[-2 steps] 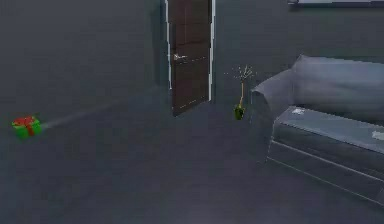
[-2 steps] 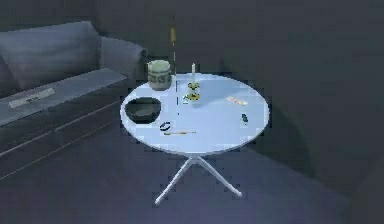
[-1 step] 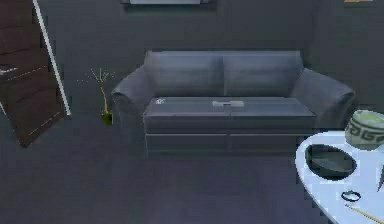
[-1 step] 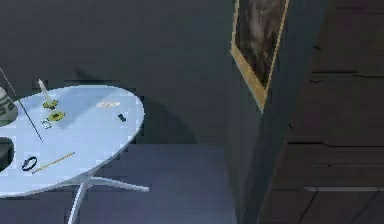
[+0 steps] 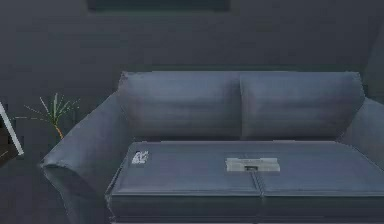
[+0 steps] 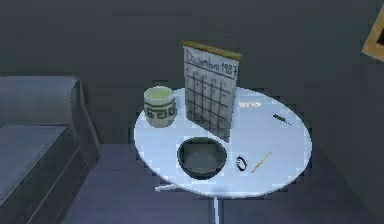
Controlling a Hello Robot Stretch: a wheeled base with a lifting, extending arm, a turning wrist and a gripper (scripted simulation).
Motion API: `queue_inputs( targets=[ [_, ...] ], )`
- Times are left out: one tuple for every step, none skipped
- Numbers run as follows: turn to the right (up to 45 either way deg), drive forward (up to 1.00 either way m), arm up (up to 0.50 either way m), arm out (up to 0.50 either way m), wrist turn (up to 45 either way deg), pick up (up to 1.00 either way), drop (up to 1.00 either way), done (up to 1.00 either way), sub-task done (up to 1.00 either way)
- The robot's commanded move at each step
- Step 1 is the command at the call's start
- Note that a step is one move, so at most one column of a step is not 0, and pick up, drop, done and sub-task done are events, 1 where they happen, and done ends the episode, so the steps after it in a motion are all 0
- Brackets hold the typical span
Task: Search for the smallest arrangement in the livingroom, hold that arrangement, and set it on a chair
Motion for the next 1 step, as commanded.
queue_inputs(
  targets=[
    [0.0, 0.3, 0.0, 0.0, 0.0, 0.0, 0.0, 0.0, 0.0]
  ],
)
